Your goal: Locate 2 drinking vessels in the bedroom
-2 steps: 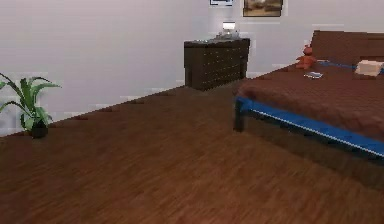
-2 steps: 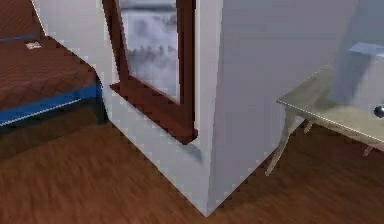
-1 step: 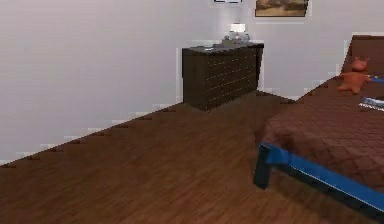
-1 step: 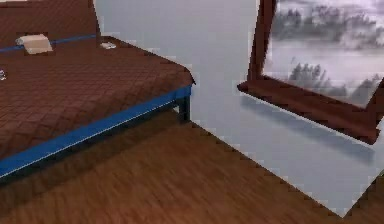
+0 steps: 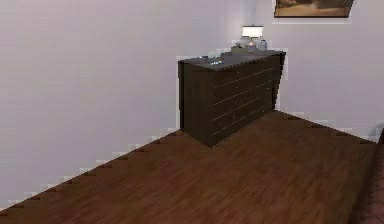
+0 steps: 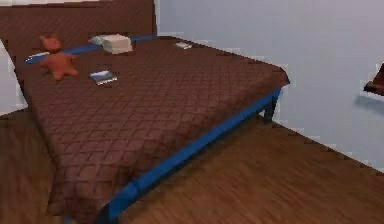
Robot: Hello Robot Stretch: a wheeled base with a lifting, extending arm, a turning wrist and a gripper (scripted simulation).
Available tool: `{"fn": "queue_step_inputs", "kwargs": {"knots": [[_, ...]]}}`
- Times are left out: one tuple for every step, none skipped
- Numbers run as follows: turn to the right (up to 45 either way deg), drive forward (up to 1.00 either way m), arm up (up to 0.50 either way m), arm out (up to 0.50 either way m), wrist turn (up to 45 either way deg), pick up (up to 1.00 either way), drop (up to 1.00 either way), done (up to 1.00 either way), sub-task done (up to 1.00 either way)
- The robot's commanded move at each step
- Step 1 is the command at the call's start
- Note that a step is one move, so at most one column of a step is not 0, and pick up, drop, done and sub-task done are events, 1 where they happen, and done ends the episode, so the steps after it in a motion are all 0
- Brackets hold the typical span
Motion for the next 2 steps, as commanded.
{"fn": "queue_step_inputs", "kwargs": {"knots": [[-21.0, 0.00, 0.00, 0.00, 0.0, 0.00, 0.00, 0.00, 0.00], [0.0, 0.10, 0.00, 0.00, 0.0, 0.00, 0.00, 0.00, 0.00]]}}
